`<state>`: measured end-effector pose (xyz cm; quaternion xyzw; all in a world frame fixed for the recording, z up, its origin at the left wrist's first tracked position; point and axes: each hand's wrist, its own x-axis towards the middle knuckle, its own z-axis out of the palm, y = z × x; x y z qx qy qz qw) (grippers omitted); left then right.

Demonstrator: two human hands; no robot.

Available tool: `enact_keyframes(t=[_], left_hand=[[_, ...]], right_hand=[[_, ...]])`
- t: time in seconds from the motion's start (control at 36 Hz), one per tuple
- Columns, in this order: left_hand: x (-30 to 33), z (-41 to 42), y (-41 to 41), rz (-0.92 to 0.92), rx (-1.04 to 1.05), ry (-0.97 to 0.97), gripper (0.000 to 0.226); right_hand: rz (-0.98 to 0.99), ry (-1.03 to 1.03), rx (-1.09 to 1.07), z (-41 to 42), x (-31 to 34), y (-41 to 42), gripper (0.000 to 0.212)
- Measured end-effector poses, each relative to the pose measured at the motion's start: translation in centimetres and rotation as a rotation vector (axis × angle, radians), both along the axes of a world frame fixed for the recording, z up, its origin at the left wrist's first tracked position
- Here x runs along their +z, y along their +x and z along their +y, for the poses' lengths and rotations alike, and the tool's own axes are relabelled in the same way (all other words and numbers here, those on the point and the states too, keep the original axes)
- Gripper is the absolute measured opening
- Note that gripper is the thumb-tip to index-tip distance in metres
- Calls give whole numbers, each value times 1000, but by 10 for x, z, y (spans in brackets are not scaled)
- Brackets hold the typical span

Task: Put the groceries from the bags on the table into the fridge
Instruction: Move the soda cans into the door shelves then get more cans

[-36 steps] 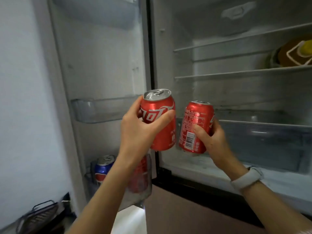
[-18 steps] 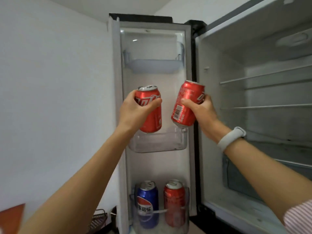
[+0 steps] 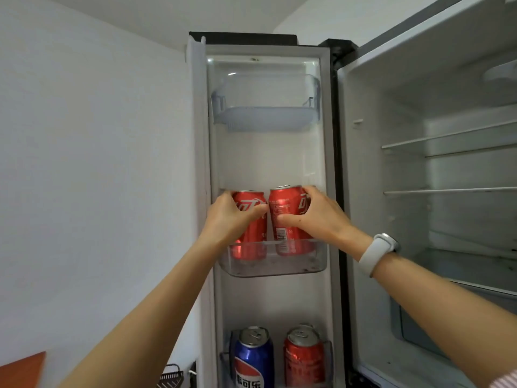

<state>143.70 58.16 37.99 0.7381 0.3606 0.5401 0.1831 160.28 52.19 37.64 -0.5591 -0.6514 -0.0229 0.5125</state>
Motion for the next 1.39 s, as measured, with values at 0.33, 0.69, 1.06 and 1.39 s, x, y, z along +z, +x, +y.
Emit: enact_keyframes(t=[0.33,0.69,1.06,1.39], left_hand=[[-17,-15,-1,135,271,288,56],[-21,-29,-1,345,581,398,66],[-52,-36,-37,204,500,557,49],[-171,-27,-229,274,608,433,45]], right_hand=[[-3,64,-10,4,-7,-2,71],[-25,53,-5,-10,-13,-1,70],[-214,434,-134,-33,-33,-42,43],[-233,394,206,-11,-134,-229,35]])
